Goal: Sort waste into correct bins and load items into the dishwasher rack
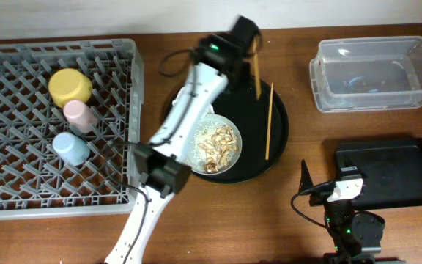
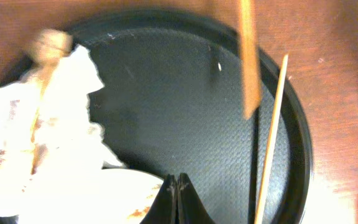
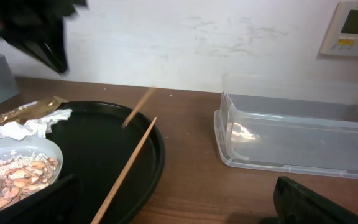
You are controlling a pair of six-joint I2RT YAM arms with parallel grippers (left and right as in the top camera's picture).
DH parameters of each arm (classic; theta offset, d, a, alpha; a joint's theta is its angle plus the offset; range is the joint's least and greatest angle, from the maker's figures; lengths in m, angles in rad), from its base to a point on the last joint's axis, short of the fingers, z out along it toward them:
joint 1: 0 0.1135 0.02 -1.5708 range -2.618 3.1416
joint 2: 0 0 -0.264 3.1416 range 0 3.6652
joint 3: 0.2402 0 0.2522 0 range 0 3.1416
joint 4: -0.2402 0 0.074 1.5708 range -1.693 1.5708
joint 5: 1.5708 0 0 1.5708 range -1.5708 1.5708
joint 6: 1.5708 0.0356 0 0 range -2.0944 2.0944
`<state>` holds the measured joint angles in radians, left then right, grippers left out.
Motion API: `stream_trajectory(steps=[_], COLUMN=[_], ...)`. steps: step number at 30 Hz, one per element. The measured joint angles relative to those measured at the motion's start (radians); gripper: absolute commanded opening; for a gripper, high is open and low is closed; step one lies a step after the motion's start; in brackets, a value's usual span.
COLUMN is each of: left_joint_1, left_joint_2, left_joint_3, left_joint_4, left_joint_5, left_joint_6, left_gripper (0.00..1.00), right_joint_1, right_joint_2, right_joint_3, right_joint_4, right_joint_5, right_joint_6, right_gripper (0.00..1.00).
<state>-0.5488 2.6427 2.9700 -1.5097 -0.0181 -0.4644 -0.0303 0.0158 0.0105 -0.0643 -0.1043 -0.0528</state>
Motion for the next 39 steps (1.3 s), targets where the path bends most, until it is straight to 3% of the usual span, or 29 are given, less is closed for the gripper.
stream_trajectory(steps=[5, 7, 9, 10, 17, 22, 28, 37, 39], left_joint_1=[0.148, 0.193, 0.203, 0.2, 0.098, -0.04, -0.159, -0.24, -0.242], left_joint_2=[0.0, 0.0, 0.0, 0.0, 0.0, 0.007, 0.124, 0.244, 0.246], left_joint_3=[0.113, 0.115, 0.115, 0.116, 0.116, 0.071, 0.018, 0.008, 0.008], left_joint_4=[-0.095, -0.112, -0.127, -0.136, -0.15, -0.067, -0.01, 0.023, 0.042], left_joint_5=[0.121, 0.177, 0.206, 0.219, 0.248, 0.245, 0.219, 0.104, 0.084], left_joint_6=[0.064, 0.092, 0.121, 0.133, 0.183, 0.196, 0.196, 0.177, 0.175], left_gripper=[0.03, 0.14, 0.48, 0.55, 0.56, 0.55, 0.46, 0.46, 0.41], right_joint_1=[0.0, 0.0, 0.0, 0.0, 0.0, 0.0, 0.0, 0.0, 0.0], right_joint_2=[0.0, 0.0, 0.0, 0.0, 0.0, 0.0, 0.0, 0.0, 0.0], right_joint_3=[0.0, 0.0, 0.0, 0.0, 0.0, 0.0, 0.0, 0.0, 0.0], right_joint_4=[0.0, 0.0, 0.0, 0.0, 0.0, 0.0, 0.0, 0.0, 0.0], right_joint_5=[0.0, 0.0, 0.0, 0.0, 0.0, 0.0, 0.0, 0.0, 0.0], right_joint_6=[0.0, 0.0, 0.0, 0.0, -0.001, 0.0, 0.0, 0.0, -0.001], right_gripper=[0.98, 0.98, 0.98, 0.98, 0.98, 0.98, 0.98, 0.98, 0.98])
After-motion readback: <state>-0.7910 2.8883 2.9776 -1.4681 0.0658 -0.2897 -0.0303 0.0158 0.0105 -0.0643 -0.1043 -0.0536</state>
